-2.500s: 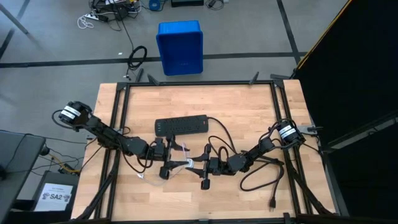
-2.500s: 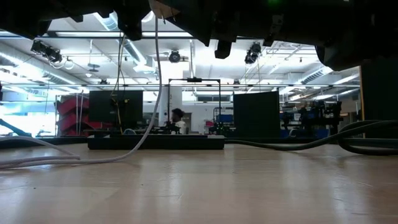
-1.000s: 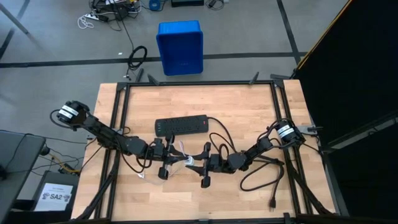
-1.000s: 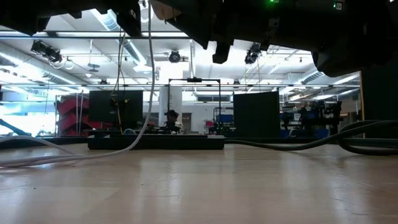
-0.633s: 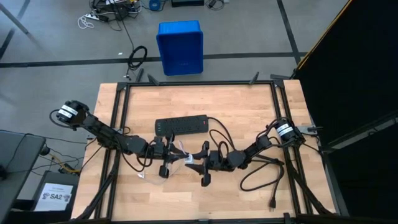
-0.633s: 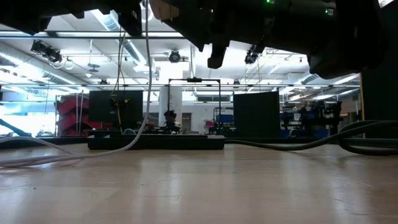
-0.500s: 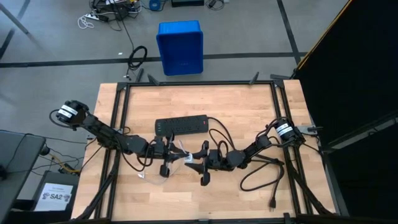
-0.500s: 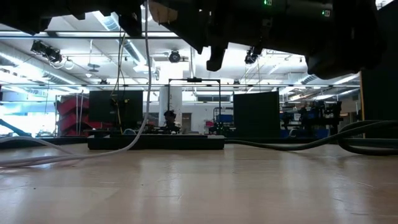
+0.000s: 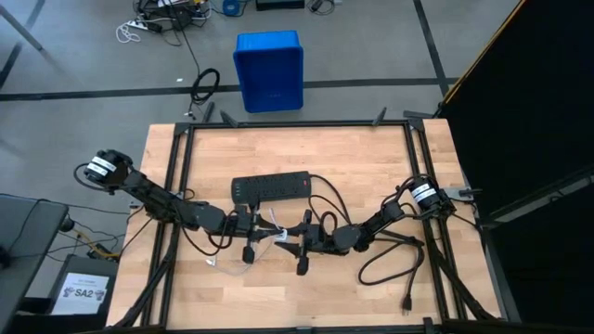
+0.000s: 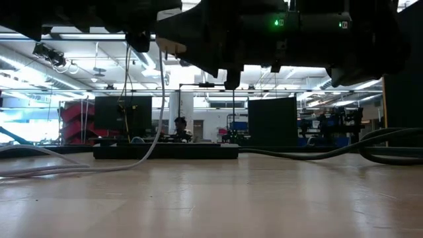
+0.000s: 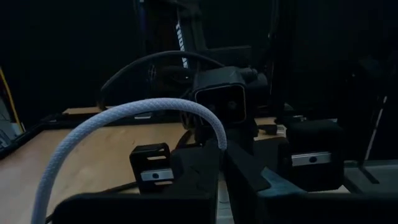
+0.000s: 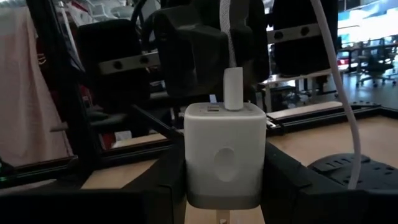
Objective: Insert USB
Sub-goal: Insert the charger cable into the charger adapter
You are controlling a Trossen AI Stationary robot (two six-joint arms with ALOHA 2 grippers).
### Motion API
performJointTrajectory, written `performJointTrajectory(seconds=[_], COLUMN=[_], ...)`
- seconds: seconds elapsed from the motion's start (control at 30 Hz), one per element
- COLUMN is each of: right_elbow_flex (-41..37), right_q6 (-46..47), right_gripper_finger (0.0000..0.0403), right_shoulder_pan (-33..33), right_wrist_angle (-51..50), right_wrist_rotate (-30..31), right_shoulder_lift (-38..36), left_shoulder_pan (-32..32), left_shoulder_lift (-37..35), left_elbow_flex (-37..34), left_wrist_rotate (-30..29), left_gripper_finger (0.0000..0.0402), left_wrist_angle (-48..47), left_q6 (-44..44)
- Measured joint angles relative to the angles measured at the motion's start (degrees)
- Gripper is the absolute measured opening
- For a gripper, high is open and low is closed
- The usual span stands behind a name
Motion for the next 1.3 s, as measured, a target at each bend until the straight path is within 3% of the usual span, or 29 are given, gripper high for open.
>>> performJointTrajectory(seconds=[0.3,0.87,1.03,1.3], right_elbow_flex=[0.0,0.32,0.48,0.55], right_q6=[-0.07,0.15,-0.05,-0.12], right_gripper_finger=[0.011,0.011,0.011,0.011], right_shoulder_pan=[-0.29,-0.5,-0.63,-0.87], right_wrist_angle=[-8.9,-8.81,-4.2,1.58], right_wrist_rotate=[0.68,-0.09,-0.21,0.52], right_shoulder_lift=[0.0,0.0,0.0,0.0], left_shoulder_pan=[-0.07,-0.15,-0.2,-0.3], left_shoulder_lift=[0.04,0.09,0.17,-2.53], left_elbow_flex=[-0.07,-0.02,-0.11,0.0], left_wrist_rotate=[0.06,0.23,-0.04,-1.54], left_gripper_finger=[0.0,0.0004,0.0047,0.0165], left_wrist_angle=[-7.71,-7.04,-4.55,-5.19], left_q6=[-0.24,-1.93,-3.03,-1.77])
